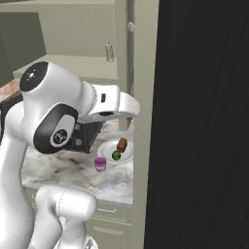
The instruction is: Pick the avocado and bread from the counter and place them on the plate. Then pick the jam from the cabinet and place it next to the plate. Lastly close the cabinet door.
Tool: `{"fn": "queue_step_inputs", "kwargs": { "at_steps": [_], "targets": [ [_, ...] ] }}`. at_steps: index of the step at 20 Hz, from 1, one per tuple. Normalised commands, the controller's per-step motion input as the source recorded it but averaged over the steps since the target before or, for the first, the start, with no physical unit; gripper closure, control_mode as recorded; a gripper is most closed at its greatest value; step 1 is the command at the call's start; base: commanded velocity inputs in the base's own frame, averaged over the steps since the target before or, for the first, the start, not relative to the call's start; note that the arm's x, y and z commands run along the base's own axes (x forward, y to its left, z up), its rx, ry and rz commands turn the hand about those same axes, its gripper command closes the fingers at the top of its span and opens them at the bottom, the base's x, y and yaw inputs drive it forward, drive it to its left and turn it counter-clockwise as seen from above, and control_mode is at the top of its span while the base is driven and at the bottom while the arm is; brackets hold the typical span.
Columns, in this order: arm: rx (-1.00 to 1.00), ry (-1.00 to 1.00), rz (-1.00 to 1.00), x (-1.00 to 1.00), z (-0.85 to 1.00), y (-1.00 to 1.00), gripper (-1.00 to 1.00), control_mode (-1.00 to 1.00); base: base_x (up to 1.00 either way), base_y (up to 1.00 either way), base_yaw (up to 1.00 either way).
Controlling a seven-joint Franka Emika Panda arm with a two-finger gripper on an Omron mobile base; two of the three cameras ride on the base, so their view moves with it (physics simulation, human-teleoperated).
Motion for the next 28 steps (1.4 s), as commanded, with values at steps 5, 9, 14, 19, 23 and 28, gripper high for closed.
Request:
{"fn": "queue_step_inputs", "kwargs": {
  "at_steps": [5,9,14,19,23,28],
  "targets": [
    [0.00,-0.05,0.27,0.67,-0.34,-0.14,-1.00,-1.00,0.00,0.00,0.00],
    [0.00,0.00,0.09,0.97,-0.31,0.08,-1.00,-1.00,0.00,0.00,0.00],
    [0.00,0.00,0.00,1.00,-0.44,0.53,-1.00,-1.00,0.00,0.00,0.00],
    [0.00,0.03,0.01,1.00,-0.52,0.57,-1.00,-1.00,0.00,0.00,0.00],
    [0.00,0.11,0.04,1.00,-0.90,0.97,-1.00,-1.00,0.00,0.00,0.00],
    [0.00,0.07,0.04,1.00,-0.72,0.84,-1.00,-1.00,0.00,0.00,0.00]
  ]
}}
